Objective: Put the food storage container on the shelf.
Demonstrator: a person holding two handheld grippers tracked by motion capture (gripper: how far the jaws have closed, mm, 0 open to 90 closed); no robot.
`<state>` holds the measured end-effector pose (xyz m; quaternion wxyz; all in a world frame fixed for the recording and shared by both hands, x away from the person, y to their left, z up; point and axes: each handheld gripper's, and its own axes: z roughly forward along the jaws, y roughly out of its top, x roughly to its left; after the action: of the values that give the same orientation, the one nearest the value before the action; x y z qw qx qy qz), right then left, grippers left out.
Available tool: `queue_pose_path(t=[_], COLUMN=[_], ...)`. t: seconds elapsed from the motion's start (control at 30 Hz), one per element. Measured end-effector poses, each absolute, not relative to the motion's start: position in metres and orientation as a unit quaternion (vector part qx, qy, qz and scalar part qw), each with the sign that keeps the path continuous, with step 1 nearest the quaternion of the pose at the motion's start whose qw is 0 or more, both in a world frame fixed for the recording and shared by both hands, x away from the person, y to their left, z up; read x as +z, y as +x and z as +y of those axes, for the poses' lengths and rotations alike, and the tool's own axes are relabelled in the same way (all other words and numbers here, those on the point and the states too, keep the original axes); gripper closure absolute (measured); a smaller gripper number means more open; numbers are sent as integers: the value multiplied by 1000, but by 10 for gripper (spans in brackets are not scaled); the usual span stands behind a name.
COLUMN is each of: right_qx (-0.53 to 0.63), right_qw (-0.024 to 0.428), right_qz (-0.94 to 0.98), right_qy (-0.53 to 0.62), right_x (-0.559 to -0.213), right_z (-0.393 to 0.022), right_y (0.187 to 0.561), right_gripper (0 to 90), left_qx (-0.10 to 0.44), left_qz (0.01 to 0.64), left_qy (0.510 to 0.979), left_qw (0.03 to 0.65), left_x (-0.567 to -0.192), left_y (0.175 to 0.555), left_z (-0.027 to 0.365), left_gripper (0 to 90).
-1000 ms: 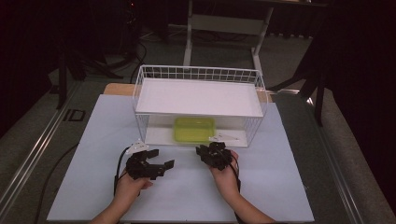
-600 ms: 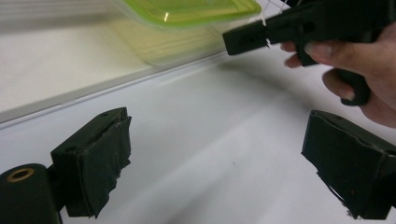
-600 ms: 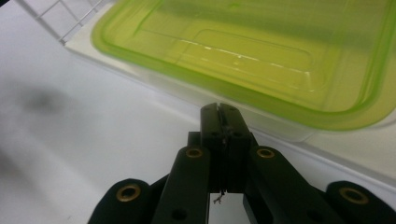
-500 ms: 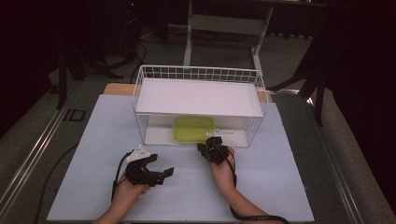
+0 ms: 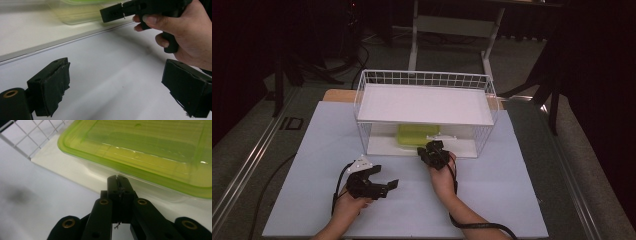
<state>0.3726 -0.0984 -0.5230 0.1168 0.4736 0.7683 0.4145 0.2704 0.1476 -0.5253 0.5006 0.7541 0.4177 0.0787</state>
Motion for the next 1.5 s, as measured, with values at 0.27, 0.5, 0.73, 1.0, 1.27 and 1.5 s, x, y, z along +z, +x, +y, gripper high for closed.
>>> queue_pose_path(t=[0.27, 0.5, 0.73, 1.0, 1.27, 1.5], right_qx=[412, 412, 417, 413, 416, 430], right_qw=[137, 133, 129, 135, 143, 159], right_qz=[758, 752, 744, 759, 776, 777], right_qy=[486, 496, 506, 485, 451, 432], right_x=[-524, -524, -523, -523, -509, -493], right_z=[-99, -99, -101, -97, -104, -117], right_y=[386, 394, 400, 391, 364, 350], right_gripper=[897, 897, 897, 853, 785, 721], left_qx=[77, 90, 82, 85, 84, 87], left_qz=[421, 423, 425, 419, 410, 406], left_qy=[752, 750, 750, 752, 758, 761], left_qw=[501, 500, 499, 501, 501, 499], left_x=[-527, -526, -528, -526, -518, -510], left_y=[270, 269, 270, 269, 268, 266], left_z=[149, 151, 152, 149, 146, 147], left_gripper=[87, 83, 83, 82, 83, 82])
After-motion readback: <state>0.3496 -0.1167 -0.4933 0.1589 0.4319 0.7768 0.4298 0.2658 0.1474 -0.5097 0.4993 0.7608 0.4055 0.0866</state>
